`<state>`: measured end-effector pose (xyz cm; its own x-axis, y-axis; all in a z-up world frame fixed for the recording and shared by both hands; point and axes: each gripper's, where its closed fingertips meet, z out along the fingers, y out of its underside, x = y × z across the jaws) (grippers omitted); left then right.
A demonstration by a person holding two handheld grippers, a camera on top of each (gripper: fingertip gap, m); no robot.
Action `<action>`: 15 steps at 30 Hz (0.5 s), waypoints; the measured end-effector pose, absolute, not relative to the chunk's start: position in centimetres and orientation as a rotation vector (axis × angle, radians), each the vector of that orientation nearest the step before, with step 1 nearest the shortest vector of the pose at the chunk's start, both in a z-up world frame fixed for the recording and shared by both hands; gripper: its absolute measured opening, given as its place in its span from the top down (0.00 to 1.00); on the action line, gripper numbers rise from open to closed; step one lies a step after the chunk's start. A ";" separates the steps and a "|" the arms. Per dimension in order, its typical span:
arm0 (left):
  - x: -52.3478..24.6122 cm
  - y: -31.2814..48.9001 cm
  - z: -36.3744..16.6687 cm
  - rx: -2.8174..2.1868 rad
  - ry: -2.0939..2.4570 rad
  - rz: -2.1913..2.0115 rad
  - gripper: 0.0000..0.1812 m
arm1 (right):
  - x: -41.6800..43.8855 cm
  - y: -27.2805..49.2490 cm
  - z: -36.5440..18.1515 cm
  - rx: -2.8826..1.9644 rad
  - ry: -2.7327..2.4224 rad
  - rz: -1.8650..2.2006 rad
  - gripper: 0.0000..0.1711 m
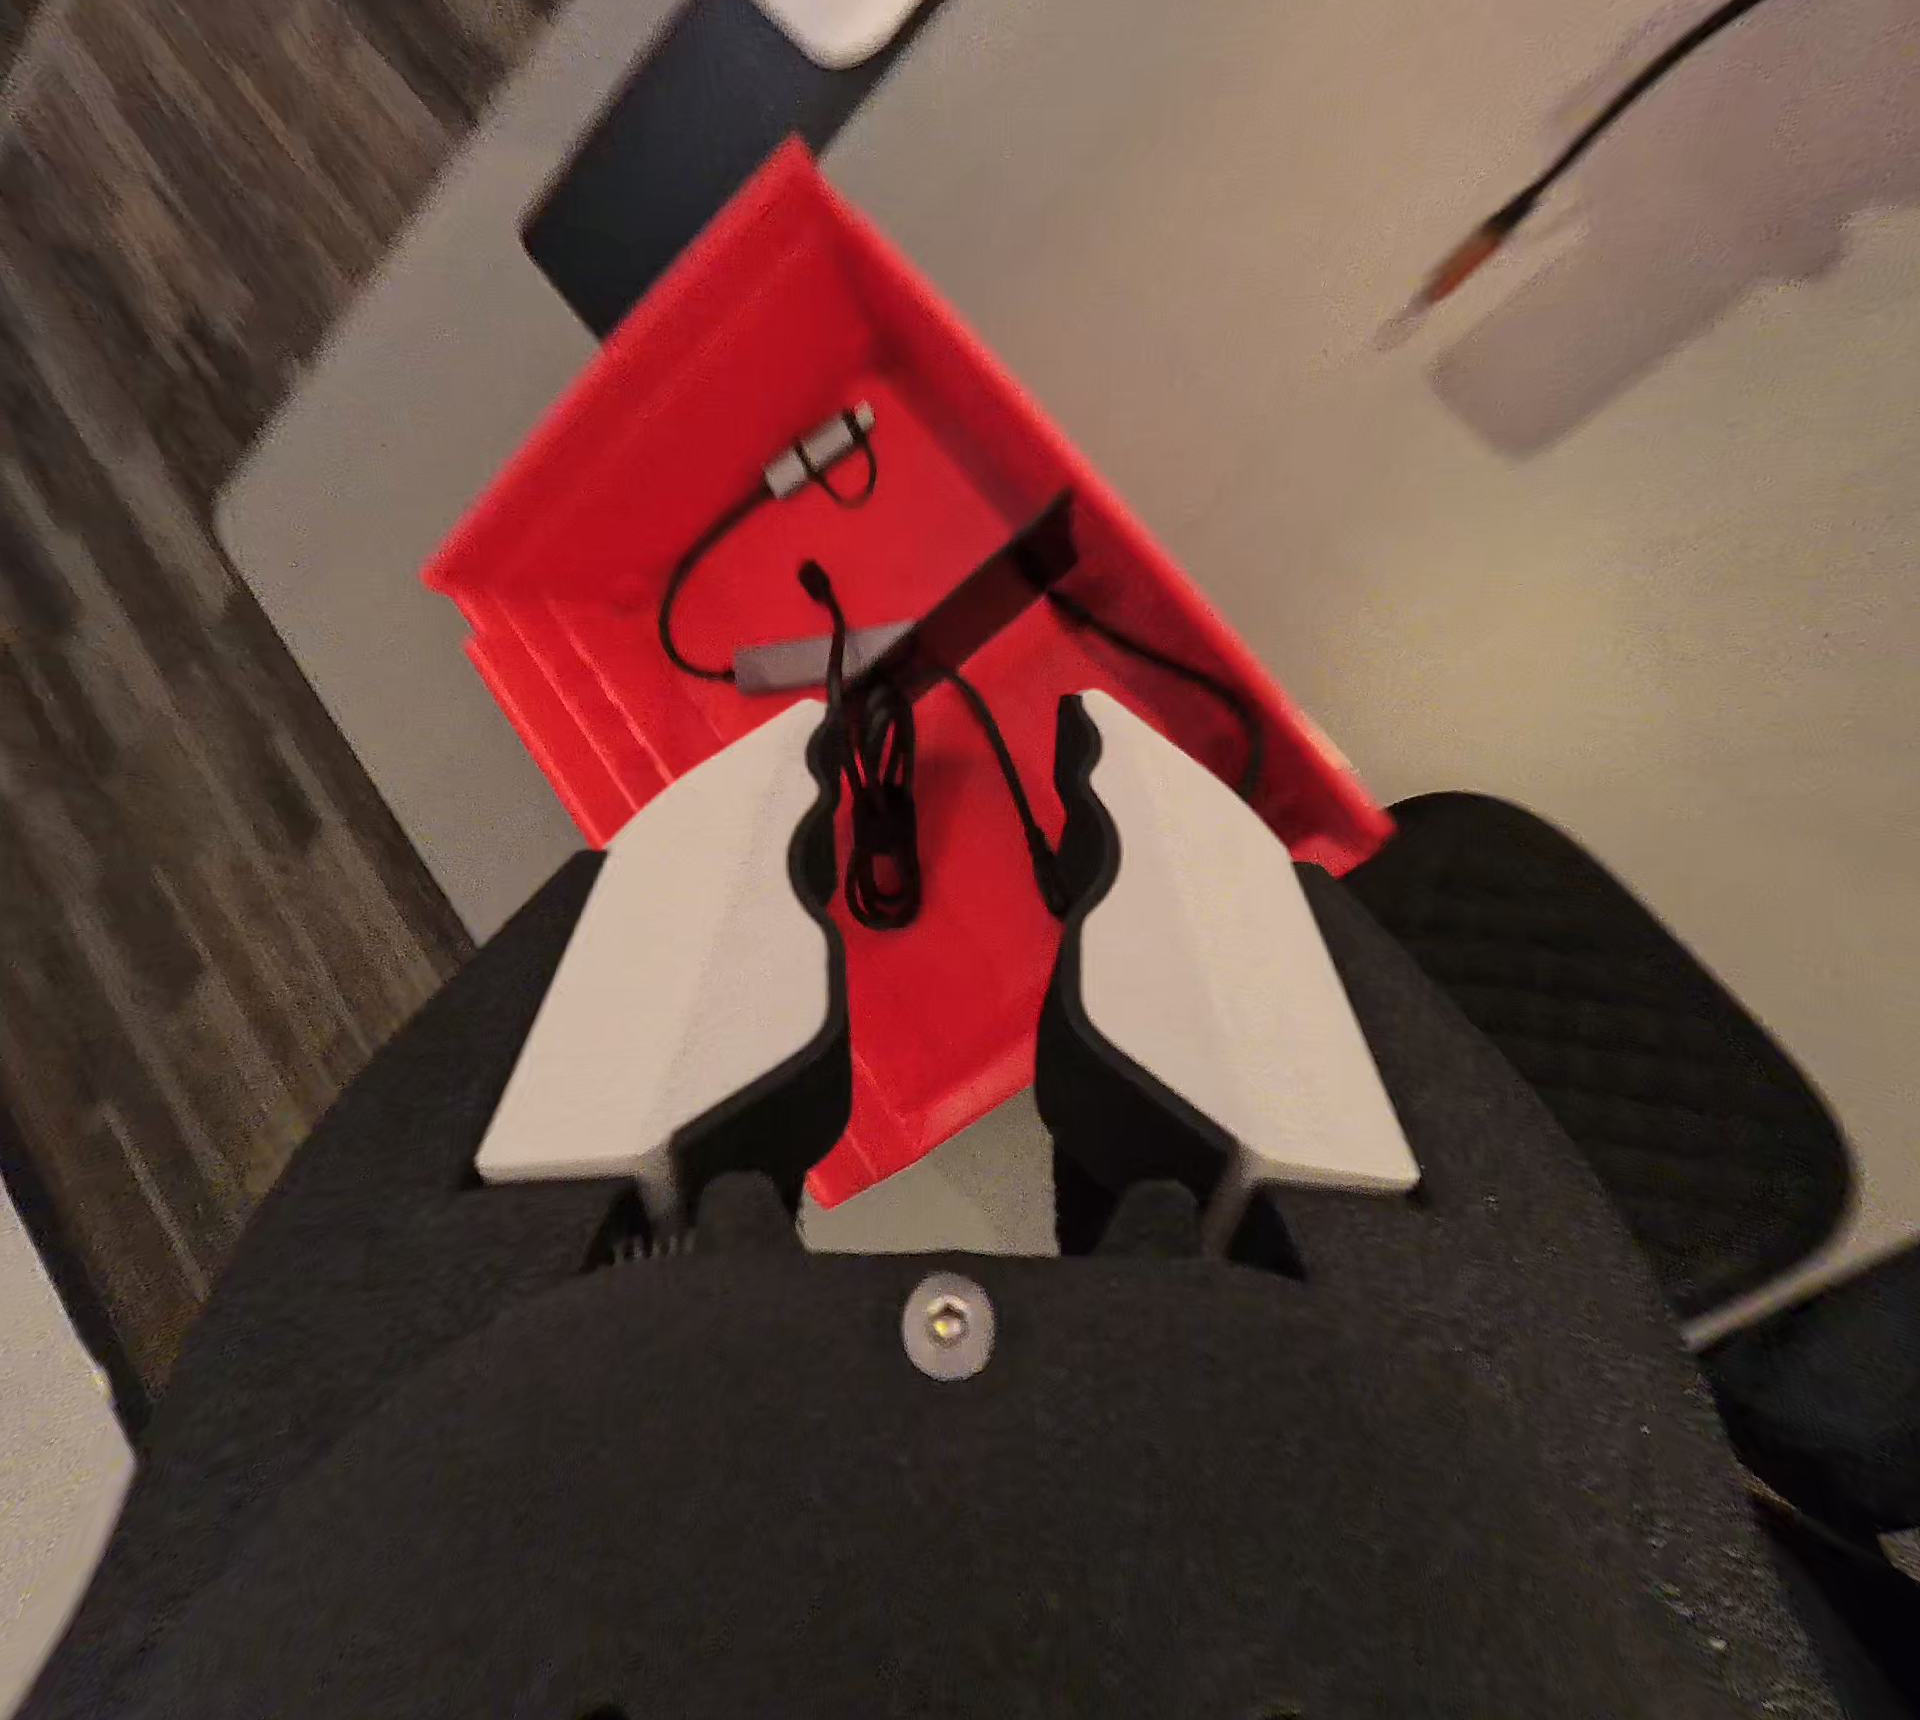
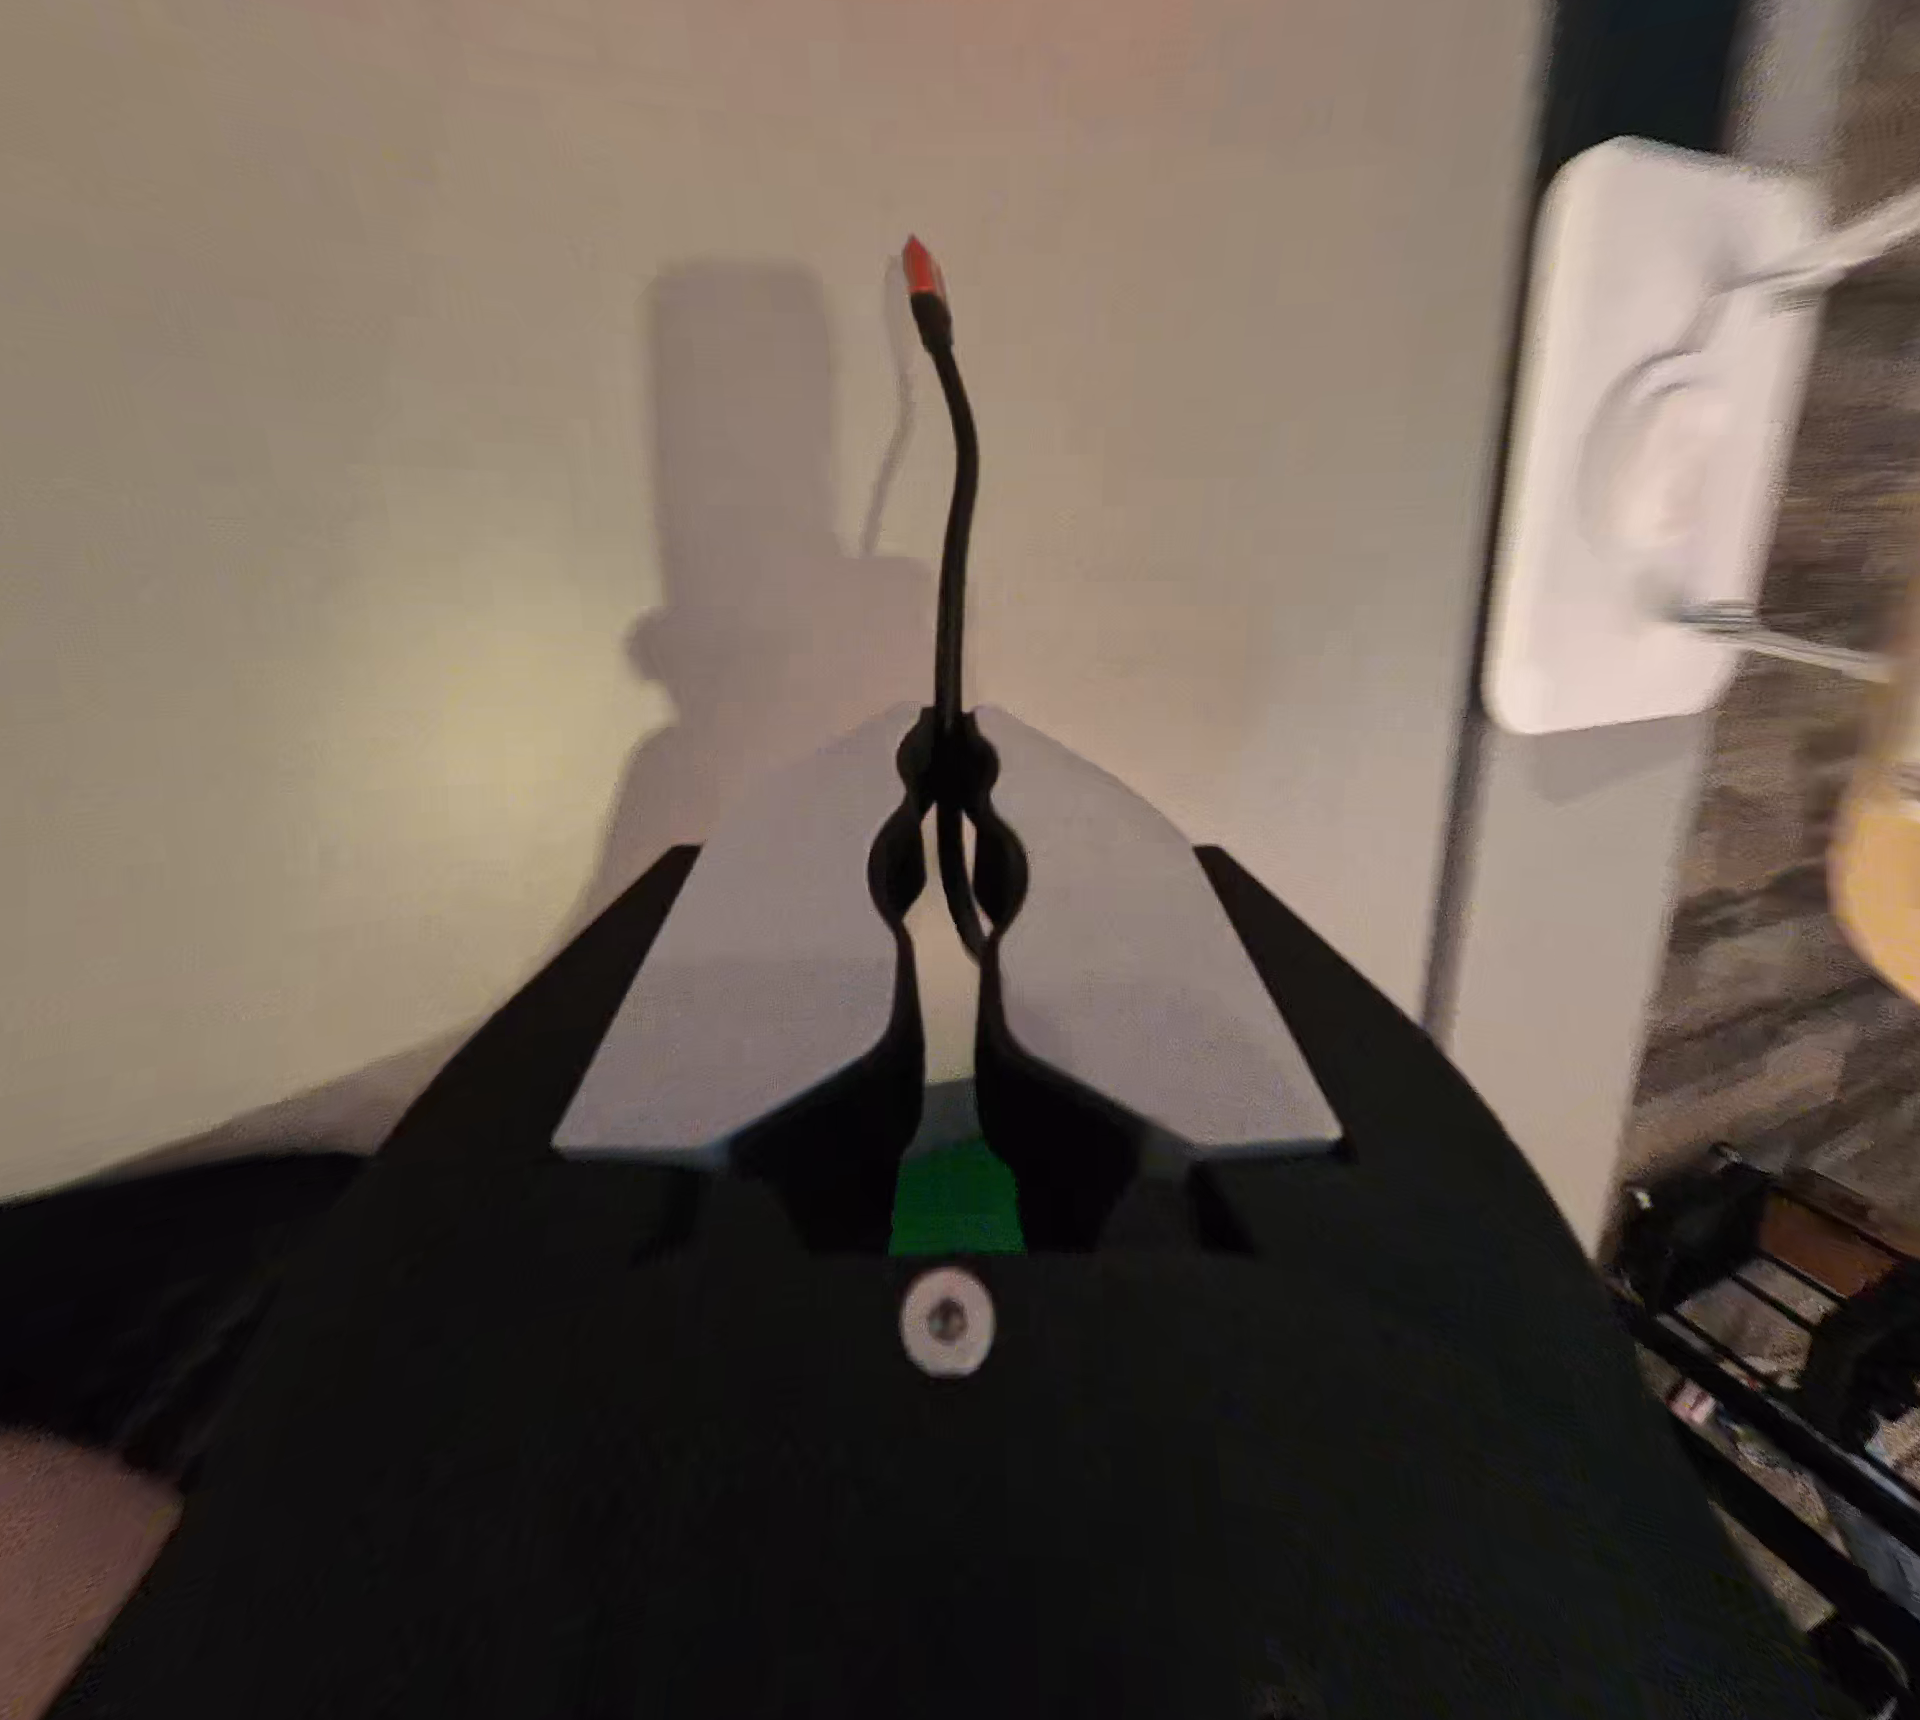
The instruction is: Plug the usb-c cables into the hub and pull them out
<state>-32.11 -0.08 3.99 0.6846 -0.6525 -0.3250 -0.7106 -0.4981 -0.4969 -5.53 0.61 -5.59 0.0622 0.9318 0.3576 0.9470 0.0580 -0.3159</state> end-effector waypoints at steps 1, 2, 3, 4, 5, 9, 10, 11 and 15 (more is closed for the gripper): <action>-33.4 0.4 1.6 -2.317 1.020 0.143 0.78 | -5.6 0.3 -7.1 -1.901 -1.934 -0.032 0.98; -34.6 1.0 -0.5 -2.342 1.012 0.177 0.78 | -5.7 0.1 -8.3 -1.919 -1.985 -0.031 0.98; -35.8 1.6 -2.3 -2.367 1.004 0.224 0.78 | -5.8 -0.1 -9.4 -1.940 -2.029 -0.023 0.97; -36.7 2.1 -3.7 -2.392 1.000 0.269 0.78 | -5.7 -0.5 -10.6 -1.973 -2.075 -0.010 0.97; -37.4 2.7 -4.9 -2.405 1.002 0.308 0.78 | -5.6 -1.0 -11.6 -2.007 -2.123 -0.006 0.97; -38.7 3.6 -8.4 -2.496 1.071 0.363 0.80 | -5.0 -1.1 -14.3 -2.102 -2.192 -0.066 0.95; -38.8 3.6 -9.1 -2.512 1.091 0.360 0.81 | -5.2 -0.6 -14.5 -2.118 -2.152 -0.077 0.85; -39.0 3.8 -9.7 -2.512 1.116 0.373 0.81 | -5.8 -0.1 -14.4 -2.123 -2.110 -0.064 0.78; -39.1 4.8 -11.3 -2.467 1.194 0.433 0.84 | -8.2 1.3 -11.5 -1.966 -1.984 0.044 0.73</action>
<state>-39.11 4.80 -11.29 0.5949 -0.6839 -0.4223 -0.7957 -0.5756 -0.1887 -8.20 1.26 -11.53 0.0210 0.9751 0.2208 0.9643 0.0385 -0.2619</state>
